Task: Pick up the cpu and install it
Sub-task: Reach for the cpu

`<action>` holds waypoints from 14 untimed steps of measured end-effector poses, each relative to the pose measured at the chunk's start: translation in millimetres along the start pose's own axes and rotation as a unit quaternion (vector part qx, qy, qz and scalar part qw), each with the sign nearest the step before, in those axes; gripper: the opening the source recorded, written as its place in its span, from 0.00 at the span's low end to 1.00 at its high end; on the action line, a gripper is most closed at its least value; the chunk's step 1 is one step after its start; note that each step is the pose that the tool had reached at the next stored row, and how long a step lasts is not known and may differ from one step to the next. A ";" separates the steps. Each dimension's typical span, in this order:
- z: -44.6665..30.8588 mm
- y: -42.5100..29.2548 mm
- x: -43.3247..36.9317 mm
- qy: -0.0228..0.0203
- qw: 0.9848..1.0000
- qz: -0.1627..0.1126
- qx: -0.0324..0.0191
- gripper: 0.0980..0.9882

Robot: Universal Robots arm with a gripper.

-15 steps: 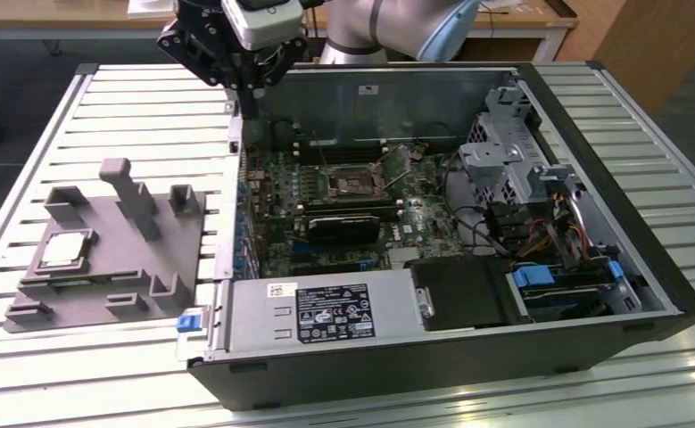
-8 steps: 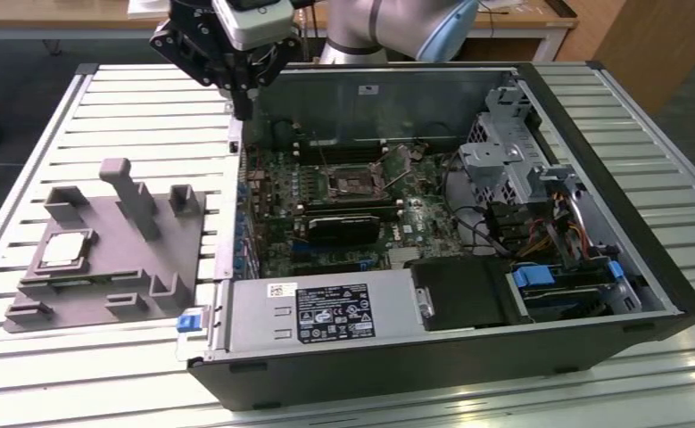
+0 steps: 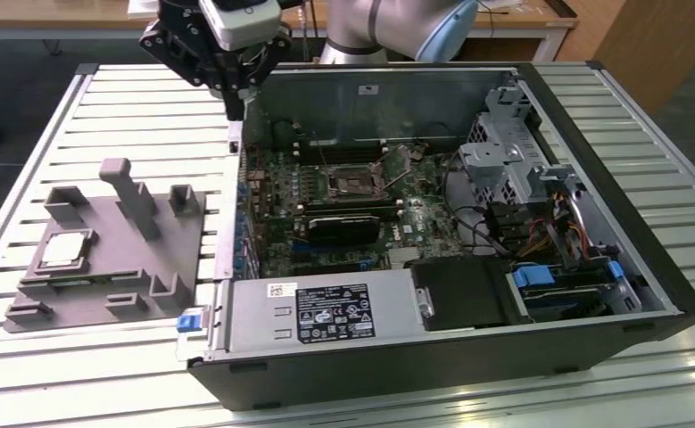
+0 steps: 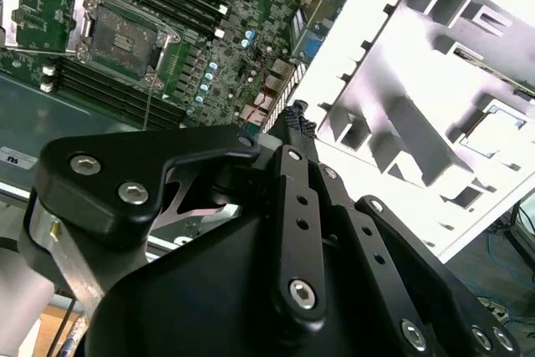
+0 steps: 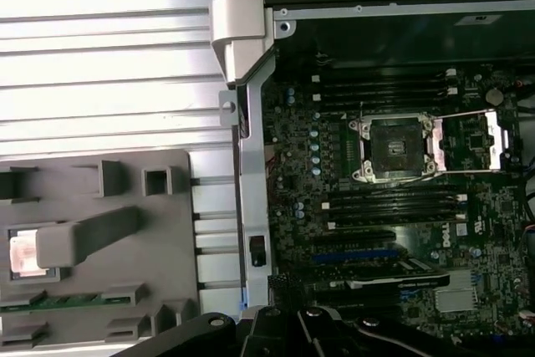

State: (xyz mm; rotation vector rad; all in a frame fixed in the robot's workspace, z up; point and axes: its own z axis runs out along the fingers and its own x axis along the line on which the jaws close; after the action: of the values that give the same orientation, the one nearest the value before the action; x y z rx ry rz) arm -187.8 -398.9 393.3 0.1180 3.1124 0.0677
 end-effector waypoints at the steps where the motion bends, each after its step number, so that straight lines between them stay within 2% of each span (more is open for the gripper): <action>1: 0.0 -0.1 1.0 0.000 1.000 0.000 0.000 0.01; 14: -0.4 -1.1 14.2 0.000 1.000 0.000 0.000 0.01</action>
State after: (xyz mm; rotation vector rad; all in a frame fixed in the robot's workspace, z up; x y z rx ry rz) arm -202.1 -398.9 393.2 0.1179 3.1125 0.0676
